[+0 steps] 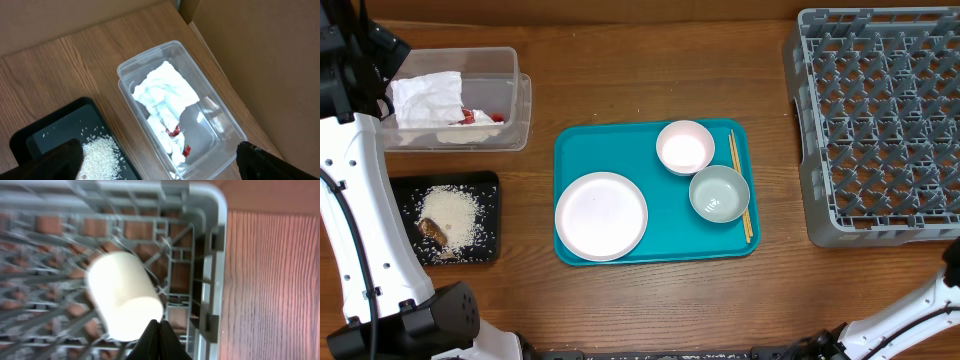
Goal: Sort waste into correct bins and load items into the dishwasher
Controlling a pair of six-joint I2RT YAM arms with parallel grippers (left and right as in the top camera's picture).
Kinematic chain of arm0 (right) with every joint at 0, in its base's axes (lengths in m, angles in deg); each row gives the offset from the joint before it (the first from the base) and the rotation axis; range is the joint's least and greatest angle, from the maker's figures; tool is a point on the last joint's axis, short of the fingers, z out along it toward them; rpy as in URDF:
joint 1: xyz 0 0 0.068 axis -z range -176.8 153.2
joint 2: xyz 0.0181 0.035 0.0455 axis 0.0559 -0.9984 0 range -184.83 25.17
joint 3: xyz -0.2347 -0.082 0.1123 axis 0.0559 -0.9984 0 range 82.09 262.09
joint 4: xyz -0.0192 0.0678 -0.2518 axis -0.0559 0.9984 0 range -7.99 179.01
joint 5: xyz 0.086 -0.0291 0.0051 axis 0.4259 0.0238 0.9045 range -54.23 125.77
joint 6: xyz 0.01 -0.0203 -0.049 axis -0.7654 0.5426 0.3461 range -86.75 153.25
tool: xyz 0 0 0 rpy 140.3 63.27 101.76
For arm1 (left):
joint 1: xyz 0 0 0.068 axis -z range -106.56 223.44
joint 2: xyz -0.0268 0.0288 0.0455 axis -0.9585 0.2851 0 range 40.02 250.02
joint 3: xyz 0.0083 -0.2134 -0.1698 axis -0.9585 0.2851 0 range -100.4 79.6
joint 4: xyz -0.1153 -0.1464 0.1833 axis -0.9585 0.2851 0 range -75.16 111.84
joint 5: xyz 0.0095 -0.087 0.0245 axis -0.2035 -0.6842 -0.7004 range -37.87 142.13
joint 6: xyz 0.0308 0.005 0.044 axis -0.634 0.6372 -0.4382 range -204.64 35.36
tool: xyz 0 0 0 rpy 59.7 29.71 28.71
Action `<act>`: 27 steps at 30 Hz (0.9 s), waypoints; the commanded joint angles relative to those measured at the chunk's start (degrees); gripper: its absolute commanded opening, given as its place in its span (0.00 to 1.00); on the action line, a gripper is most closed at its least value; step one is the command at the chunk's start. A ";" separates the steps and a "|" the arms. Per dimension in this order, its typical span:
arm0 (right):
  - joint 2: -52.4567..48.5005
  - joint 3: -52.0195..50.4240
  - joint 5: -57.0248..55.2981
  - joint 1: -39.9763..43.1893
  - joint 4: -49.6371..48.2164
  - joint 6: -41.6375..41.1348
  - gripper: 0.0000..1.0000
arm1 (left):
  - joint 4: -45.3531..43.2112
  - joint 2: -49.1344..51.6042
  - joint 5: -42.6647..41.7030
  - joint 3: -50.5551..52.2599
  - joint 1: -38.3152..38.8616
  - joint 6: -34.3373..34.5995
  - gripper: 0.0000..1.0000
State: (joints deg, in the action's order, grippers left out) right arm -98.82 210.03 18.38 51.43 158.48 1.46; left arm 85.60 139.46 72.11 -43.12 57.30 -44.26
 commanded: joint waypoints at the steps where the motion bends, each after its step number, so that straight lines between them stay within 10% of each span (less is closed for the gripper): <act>1: 5.73 2.45 2.78 -0.33 -0.48 0.68 0.04 | -0.04 0.26 0.98 -0.11 0.04 0.35 1.00; 27: 4.37 -20.72 6.19 -0.37 -16.98 1.77 0.04 | -0.04 0.26 0.98 -0.11 0.04 0.35 1.00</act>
State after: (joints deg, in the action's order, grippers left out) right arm -94.27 190.78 24.13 51.43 142.87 3.25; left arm 85.58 139.46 72.11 -43.12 57.30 -44.26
